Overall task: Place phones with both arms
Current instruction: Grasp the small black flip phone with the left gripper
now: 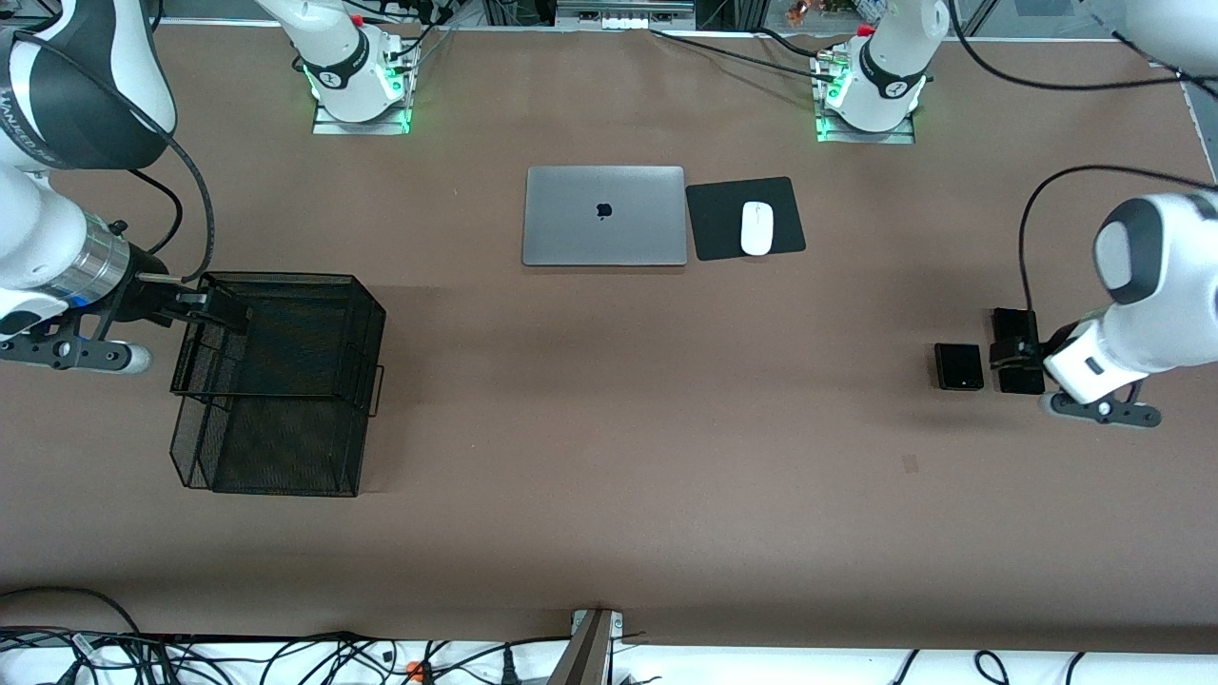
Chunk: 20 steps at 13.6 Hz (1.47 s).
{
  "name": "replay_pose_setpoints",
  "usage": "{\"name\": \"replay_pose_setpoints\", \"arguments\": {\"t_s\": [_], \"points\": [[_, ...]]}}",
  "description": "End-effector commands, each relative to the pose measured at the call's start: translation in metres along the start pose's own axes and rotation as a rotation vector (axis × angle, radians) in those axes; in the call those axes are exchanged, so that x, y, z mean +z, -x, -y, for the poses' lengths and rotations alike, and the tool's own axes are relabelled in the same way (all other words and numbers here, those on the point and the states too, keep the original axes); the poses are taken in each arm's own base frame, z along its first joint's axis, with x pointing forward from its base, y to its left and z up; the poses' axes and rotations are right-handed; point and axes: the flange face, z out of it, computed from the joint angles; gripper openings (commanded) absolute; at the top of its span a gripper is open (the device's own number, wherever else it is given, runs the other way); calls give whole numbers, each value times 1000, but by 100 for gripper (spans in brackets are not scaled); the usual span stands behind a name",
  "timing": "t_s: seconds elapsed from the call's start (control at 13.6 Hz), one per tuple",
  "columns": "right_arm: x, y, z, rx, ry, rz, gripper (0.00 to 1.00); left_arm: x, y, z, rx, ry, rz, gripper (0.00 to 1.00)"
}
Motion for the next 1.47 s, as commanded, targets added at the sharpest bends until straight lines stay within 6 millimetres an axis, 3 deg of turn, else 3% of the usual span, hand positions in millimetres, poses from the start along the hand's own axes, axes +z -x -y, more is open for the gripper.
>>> {"name": "replay_pose_setpoints", "arguments": {"t_s": [0.0, 0.07, 0.29, 0.59, 0.96, 1.4], "points": [[-6, 3, -3, -7, -9, 6, 100, 50, 11, 8, 10, -22, -77, 100], [-5, 3, -3, -7, -9, 8, 100, 65, 20, 17, -12, -24, -110, 100], [-2, 2, -2, -5, -11, 11, 100, 91, 30, 18, -44, -16, -117, 100], [-2, 1, -2, -5, -12, 8, 100, 121, 50, 3, -147, -5, -146, 100], [-2, 1, -2, -5, -13, 4, 100, 144, 70, -8, -192, 5, -173, 100], [-1, 1, -2, -7, -12, 7, 100, 164, 77, -12, -215, 13, -174, 100]]}}
